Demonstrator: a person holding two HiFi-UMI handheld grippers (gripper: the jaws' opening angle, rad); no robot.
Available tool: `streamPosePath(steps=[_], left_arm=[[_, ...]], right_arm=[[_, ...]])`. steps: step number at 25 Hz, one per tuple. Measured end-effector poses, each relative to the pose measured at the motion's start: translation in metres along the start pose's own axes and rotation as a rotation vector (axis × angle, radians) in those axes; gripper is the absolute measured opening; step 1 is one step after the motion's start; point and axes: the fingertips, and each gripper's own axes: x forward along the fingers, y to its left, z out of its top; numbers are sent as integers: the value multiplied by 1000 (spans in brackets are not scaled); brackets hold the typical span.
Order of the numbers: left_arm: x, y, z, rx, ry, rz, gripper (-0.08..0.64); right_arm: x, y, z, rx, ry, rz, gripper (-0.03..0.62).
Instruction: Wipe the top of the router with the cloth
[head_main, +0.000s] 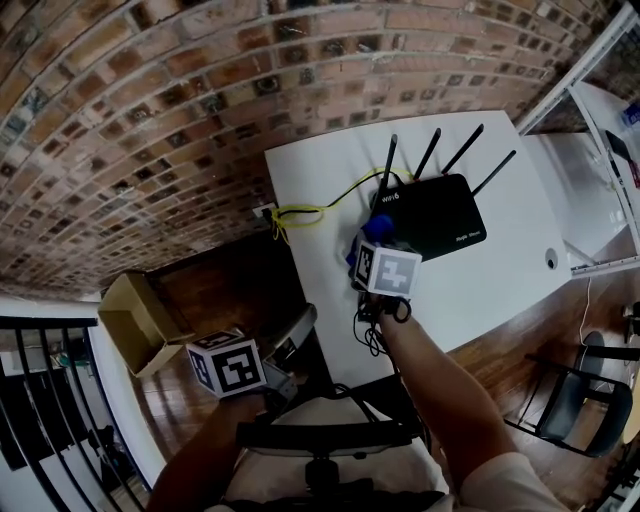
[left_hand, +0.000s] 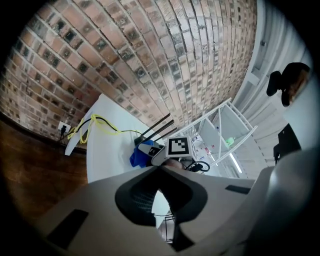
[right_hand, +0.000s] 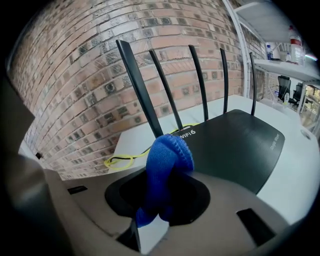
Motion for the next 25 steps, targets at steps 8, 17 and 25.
streamPosePath(steps=[8, 17, 25], left_arm=[[33, -32, 8, 27, 4, -86, 2], [31, -39, 13, 24, -13, -109, 2], [15, -56, 24, 25, -53, -164, 2]], right_arm=[[-14, -1, 8, -28, -19, 30, 117], [-41, 14, 27, -36, -84, 143, 117], [-108, 28, 52, -56, -184, 260, 117]])
